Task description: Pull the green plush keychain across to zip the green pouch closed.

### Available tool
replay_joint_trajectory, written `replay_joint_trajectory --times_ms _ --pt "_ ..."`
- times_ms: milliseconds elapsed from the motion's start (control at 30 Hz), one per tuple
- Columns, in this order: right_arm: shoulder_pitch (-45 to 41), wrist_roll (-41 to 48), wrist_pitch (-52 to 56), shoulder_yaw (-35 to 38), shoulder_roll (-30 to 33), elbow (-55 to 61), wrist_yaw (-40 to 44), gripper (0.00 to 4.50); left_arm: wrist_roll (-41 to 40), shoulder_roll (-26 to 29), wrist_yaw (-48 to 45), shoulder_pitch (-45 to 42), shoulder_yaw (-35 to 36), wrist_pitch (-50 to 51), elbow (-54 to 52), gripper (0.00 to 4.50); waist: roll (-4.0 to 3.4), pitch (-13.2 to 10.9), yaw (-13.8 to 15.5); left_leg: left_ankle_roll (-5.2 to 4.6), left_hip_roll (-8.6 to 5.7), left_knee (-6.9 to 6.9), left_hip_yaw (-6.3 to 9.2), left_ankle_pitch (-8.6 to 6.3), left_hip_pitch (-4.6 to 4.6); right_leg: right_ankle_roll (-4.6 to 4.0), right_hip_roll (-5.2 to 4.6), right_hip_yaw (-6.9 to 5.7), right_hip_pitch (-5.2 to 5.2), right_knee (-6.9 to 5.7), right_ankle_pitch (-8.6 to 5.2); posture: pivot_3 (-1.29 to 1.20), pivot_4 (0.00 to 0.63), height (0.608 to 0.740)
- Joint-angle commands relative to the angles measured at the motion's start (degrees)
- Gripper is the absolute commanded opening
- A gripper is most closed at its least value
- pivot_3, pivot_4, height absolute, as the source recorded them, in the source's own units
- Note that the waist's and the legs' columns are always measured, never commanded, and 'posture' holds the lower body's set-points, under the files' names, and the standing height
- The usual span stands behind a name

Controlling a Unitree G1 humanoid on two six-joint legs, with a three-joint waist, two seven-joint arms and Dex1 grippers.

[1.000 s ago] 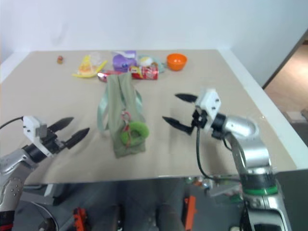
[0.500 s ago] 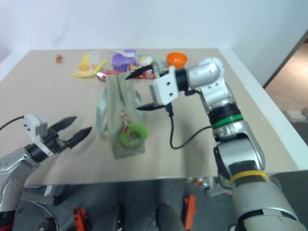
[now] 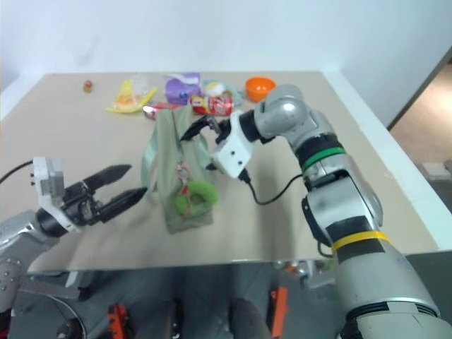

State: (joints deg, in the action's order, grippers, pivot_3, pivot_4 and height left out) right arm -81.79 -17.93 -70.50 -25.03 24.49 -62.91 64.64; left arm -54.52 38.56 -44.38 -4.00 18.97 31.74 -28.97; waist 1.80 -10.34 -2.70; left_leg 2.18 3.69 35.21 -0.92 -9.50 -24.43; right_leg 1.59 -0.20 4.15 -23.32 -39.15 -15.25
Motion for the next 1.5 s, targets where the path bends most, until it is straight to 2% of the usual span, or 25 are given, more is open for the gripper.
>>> replay_joint_trajectory --times_ms 33,67,167,233,267,333,367,433,467,867,933,1300,1500 --pt "-2.9 -2.7 -1.1 -0.5 0.4 -1.2 -4.1 4.48 -0.9 2.7 -1.4 -2.1 0.9 0.8 -0.9 4.48 -0.01 0.0 0.0 0.0 0.0 0.0 0.0 0.0 0.0 0.0 0.01 0.0 0.0 0.0 0.0 0.0 0.15 0.74" --pt "-3.1 -3.3 -1.2 -0.6 0.4 -1.5 -4.8 4.48 -0.5 3.0 -1.6 -2.3 0.7 0.7 -0.6 4.48 -0.01 0.0 0.0 0.0 0.0 0.0 0.0 0.0 0.0 -0.01 0.0 0.0 0.01 0.0 0.0 0.0 0.15 0.74" --pt "-3.5 -4.5 -1.6 -1.3 0.4 -2.0 -6.8 3.68 0.7 3.1 -1.8 -2.2 -0.1 0.4 -0.4 4.5 -0.03 0.0 0.0 0.0 -0.01 0.0 -0.03 0.0 0.0 0.0 -0.01 0.02 0.0 0.0 -0.01 0.0 0.15 0.74" --pt "-3.7 -5.3 -1.7 -1.8 0.5 -2.3 -7.8 2.98 1.2 2.9 -1.5 -2.5 -0.6 0.2 -0.1 4.5 -0.03 0.0 0.0 0.0 -0.01 -0.02 -0.03 0.0 0.0 0.0 -0.01 0.02 -0.01 0.0 -0.02 0.0 0.15 0.74" --pt "-3.7 -5.7 -1.8 -2.0 0.6 -2.3 -8.2 2.76 1.6 2.7 -1.4 -2.7 -0.8 0.0 0.1 4.5 -0.03 0.0 0.0 0.0 0.0 -0.03 -0.03 0.0 0.0 -0.01 0.0 0.02 -0.01 0.0 -0.03 0.0 0.15 0.74" --pt "-3.7 -6.3 -2.1 -2.4 0.9 -2.4 -8.8 1.77 2.2 2.6 -1.2 -3.2 -1.0 -0.4 0.7 4.5 -0.03 0.0 0.0 0.0 -0.01 -0.05 -0.01 0.0 0.0 -0.02 0.0 0.01 -0.01 0.0 -0.04 0.0 0.15 0.74" --pt "-3.8 -6.6 -2.3 -2.7 1.1 -2.4 -9.1 1.63 2.5 2.5 -1.3 -3.5 -1.1 -0.5 1.0 4.5 -0.03 0.0 0.0 0.0 -0.01 -0.05 0.0 0.0 0.0 -0.03 0.01 0.01 -0.01 0.0 -0.04 0.0 0.15 0.74" --pt "-4.0 -7.2 -2.7 -3.1 1.6 -2.3 -9.7 0.87 2.9 2.4 -1.5 -3.7 -1.2 -0.6 1.3 4.5 -0.03 0.0 0.0 0.0 -0.01 -0.06 0.0 0.0 0.0 -0.03 0.0 0.01 -0.01 0.0 -0.04 0.0 0.15 0.74" --pt "-4.1 -7.4 -2.9 -3.2 1.7 -2.3 -9.9 0.68 3.0 2.4 -1.7 -3.7 -1.2 -0.7 1.4 4.5 -0.03 0.0 0.0 0.0 -0.01 -0.06 0.0 0.0 0.0 -0.02 -0.01 0.01 0.0 0.0 -0.05 0.0 0.15 0.74" --pt "-4.0 -1.7 1.1 -2.5 4.3 0.8 -3.5 0.68 5.2 0.6 -2.6 -4.6 -3.2 -1.7 3.3 4.5 -0.03 0.0 0.0 0.0 -0.02 -0.06 -0.01 0.0 0.0 -0.02 -0.01 0.02 0.0 0.0 -0.05 0.0 0.15 0.74" --pt "-4.0 -0.7 1.1 -3.0 4.3 1.5 -1.6 0.03 5.6 0.4 -2.8 -5.3 -3.5 -1.9 4.0 4.5 -0.04 0.0 0.0 0.0 -0.01 -0.05 -0.01 0.0 0.0 -0.02 -0.01 0.02 0.0 0.0 -0.04 0.0 0.15 0.74" --pt "-1.8 5.3 4.4 -2.6 4.3 6.4 4.8 0.03 6.8 -0.9 -2.9 -6.8 -4.3 -1.9 5.4 4.5 -0.07 0.0 0.0 0.0 -0.02 -0.09 0.0 0.0 -0.02 0.01 -0.01 0.01 -0.01 0.0 -0.06 0.0 0.15 0.74" --pt "-1.6 7.8 16.8 -0.6 7.2 13.2 8.8 0.03 7.1 -1.2 -2.8 -7.0 -4.7 -1.7 5.6 4.5 -0.07 0.0 0.0 0.0 -0.02 -0.09 0.03 0.0 -0.02 0.0 -0.01 0.0 -0.01 0.0 -0.06 0.0 0.15 0.74"
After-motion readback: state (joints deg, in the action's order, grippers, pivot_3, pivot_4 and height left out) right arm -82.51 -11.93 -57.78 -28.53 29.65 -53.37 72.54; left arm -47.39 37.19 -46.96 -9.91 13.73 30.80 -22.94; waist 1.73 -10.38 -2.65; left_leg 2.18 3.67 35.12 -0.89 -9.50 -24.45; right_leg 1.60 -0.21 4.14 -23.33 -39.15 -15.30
